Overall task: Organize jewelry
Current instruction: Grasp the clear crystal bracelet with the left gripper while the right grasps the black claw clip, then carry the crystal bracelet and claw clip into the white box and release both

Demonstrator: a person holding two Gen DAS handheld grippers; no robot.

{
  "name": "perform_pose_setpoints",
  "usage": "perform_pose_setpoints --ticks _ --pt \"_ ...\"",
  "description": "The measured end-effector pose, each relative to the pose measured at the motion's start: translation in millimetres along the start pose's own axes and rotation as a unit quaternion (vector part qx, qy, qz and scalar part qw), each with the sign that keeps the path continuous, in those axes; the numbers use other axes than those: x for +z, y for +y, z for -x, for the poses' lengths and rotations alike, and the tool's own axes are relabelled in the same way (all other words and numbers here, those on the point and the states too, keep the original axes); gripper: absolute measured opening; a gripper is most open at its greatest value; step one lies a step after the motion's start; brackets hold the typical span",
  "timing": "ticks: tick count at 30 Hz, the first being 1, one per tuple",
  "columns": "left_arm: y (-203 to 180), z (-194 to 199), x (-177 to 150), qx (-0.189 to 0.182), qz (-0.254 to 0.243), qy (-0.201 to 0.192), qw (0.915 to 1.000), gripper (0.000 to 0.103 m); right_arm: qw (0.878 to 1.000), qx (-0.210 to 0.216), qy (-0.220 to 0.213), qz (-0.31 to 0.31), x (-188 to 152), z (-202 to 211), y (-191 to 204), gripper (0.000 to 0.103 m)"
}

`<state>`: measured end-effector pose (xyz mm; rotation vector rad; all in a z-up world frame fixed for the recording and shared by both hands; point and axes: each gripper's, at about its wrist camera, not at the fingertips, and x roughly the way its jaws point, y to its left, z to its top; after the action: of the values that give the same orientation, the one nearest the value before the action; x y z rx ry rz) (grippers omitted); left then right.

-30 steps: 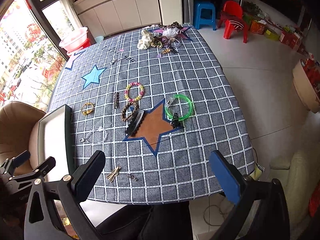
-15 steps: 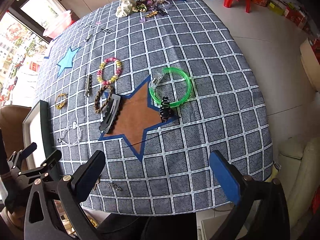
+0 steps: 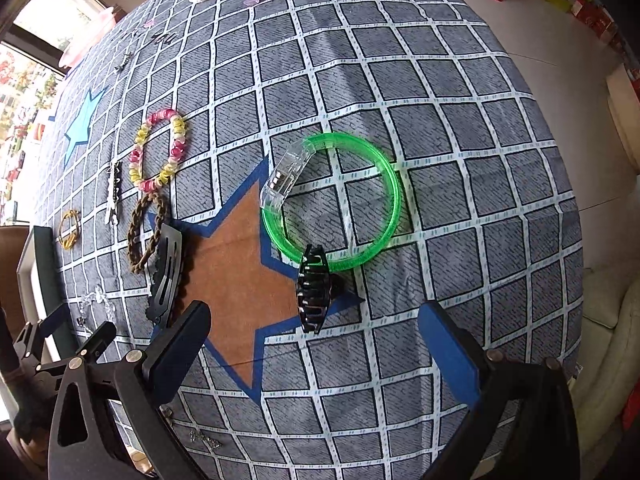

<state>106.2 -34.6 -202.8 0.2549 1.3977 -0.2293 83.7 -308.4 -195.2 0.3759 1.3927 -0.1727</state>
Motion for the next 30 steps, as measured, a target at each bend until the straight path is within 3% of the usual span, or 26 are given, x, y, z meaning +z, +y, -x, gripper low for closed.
perform_pose_setpoints --ticks 3,5,7,9,12,14,17,18,21,30 --pt "-1.3 -1.0 -0.2 -0.009 0.003 0.001 1.0 0.103 1.0 -0.007 0.0 0.004 4.4 -8.0 2.1 0.1" --pt "-1.3 -1.7 -0.3 -0.017 0.008 0.0 0.9998 0.103 1.0 -0.011 0.004 0.007 5.5 -14.9 1.9 0.08" --pt "-1.2 -3.6 -3.6 -0.02 0.007 -0.007 0.9997 0.099 1.0 -0.016 0.006 0.007 6.4 -21.6 3.4 0.075" --pt "-9.1 1.5 -8.4 -0.022 -0.001 -0.014 0.9996 0.09 1.0 -0.019 0.001 0.013 5.5 -27.7 6.8 0.069" --pt "-19.7 9.9 -9.6 -0.026 -0.014 -0.022 0.9993 0.066 0.999 -0.023 -0.004 0.023 3.5 -32.9 16.1 0.047" --pt "-23.9 12.2 -8.7 -0.028 -0.015 -0.025 0.9992 0.045 1.0 -0.018 -0.003 0.022 5.7 -38.9 28.9 0.026" --pt "-30.7 16.1 -5.9 -0.044 -0.011 -0.024 0.9987 0.023 1.0 -0.011 -0.006 0.021 7.1 -35.6 35.2 0.018" --pt "-31.1 18.4 -3.7 -0.053 -0.007 -0.021 0.9984 0.021 1.0 -0.011 -0.007 0.022 7.6 -29.1 31.8 0.019" --pt "-31.4 26.0 -2.6 -0.073 0.011 -0.024 0.997 0.015 1.0 0.003 -0.003 0.022 5.6 -19.0 26.4 0.019" --pt "-10.1 42.5 -2.8 -0.106 0.043 -0.048 0.9923 0.015 0.999 0.041 -0.007 0.023 -24.8 24.1 26.1 0.019"
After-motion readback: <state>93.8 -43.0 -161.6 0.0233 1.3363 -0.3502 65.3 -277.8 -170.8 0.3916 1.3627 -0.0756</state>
